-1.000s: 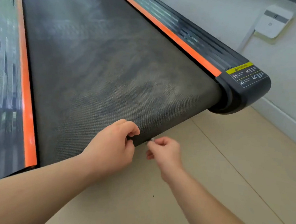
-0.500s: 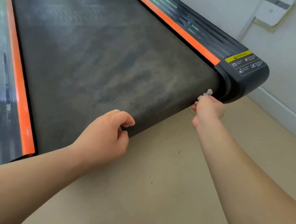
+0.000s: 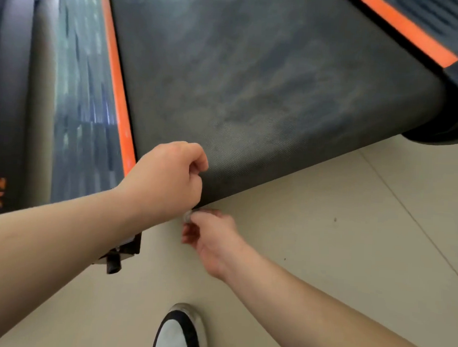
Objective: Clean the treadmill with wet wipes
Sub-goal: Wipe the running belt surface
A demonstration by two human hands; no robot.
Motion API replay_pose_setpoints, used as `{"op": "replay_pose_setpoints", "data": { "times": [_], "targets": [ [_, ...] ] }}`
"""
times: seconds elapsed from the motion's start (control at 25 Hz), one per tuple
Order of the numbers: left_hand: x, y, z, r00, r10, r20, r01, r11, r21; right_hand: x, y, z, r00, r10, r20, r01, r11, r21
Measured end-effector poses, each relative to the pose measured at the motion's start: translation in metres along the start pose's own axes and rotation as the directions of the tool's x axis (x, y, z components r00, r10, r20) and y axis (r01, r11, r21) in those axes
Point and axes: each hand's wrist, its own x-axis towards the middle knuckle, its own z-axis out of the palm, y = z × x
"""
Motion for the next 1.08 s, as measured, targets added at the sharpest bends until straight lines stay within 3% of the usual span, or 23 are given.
{"op": "replay_pose_setpoints", "data": {
  "times": [0.08, 0.2, 0.28, 0.36, 0.44, 0.48, 0.52, 0.6, 0.64, 0.76, 0.84, 0.92, 1.08],
  "targets": [
    [-0.006, -0.014, -0.001, 1.000, -0.006, 0.030, 0.005, 0.999, 0.034, -0.009, 0.001, 0.002, 0.995, 0.021, 0.099, -0.010, 0.994, -0.109],
    [-0.009, -0.013, 0.000, 0.999, -0.002, 0.050, 0.001, 1.000, 0.007, -0.005, -0.045, -0.047, 0.979, -0.126, -0.162, 0.103, 0.984, -0.143],
    [-0.007, -0.006, 0.001, 0.997, 0.033, 0.067, -0.030, 0.999, -0.040, -0.005, -0.106, -0.096, 0.871, -0.255, -0.420, 0.256, 0.965, -0.056],
    [-0.004, 0.001, 0.003, 0.994, 0.061, 0.088, -0.054, 0.995, -0.084, -0.007, -0.167, -0.136, 0.684, -0.344, -0.643, 0.420, 0.907, -0.038],
    [0.002, 0.009, 0.005, 0.991, 0.087, 0.101, -0.076, 0.991, -0.111, -0.006, -0.189, -0.145, 0.554, -0.365, -0.748, 0.442, 0.890, -0.108],
    [0.005, 0.015, 0.005, 0.990, 0.095, 0.103, -0.082, 0.989, -0.123, -0.005, -0.182, -0.138, 0.557, -0.340, -0.758, 0.399, 0.910, -0.115],
    [0.009, 0.019, 0.006, 0.991, 0.094, 0.100, -0.080, 0.988, -0.134, 0.000, -0.164, -0.124, 0.622, -0.298, -0.724, 0.348, 0.934, -0.085],
    [0.018, 0.025, 0.007, 0.993, 0.093, 0.078, -0.081, 0.986, -0.149, 0.003, -0.113, -0.081, 0.835, -0.167, -0.525, 0.221, 0.974, 0.042],
    [0.023, 0.028, 0.009, 0.993, 0.104, 0.065, -0.093, 0.984, -0.150, 0.000, -0.088, -0.060, 0.899, -0.126, -0.419, 0.165, 0.985, 0.057],
    [0.037, 0.039, 0.019, 0.989, 0.144, 0.031, -0.137, 0.977, -0.161, -0.015, -0.041, -0.026, 0.994, -0.038, -0.104, 0.022, 0.989, -0.148],
    [0.044, 0.049, 0.028, 0.981, 0.191, 0.022, -0.184, 0.966, -0.183, -0.024, -0.035, -0.032, 0.991, 0.089, 0.100, -0.055, 0.952, -0.300],
    [0.055, 0.064, 0.037, 0.969, 0.244, 0.026, -0.234, 0.951, -0.204, -0.023, -0.047, -0.056, 0.997, 0.057, 0.048, -0.042, 0.964, -0.261],
    [0.078, 0.107, 0.059, 0.922, 0.386, 0.017, -0.370, 0.894, -0.252, -0.042, -0.109, -0.135, 0.944, -0.154, -0.292, 0.151, 0.988, -0.032]
  ]
}}
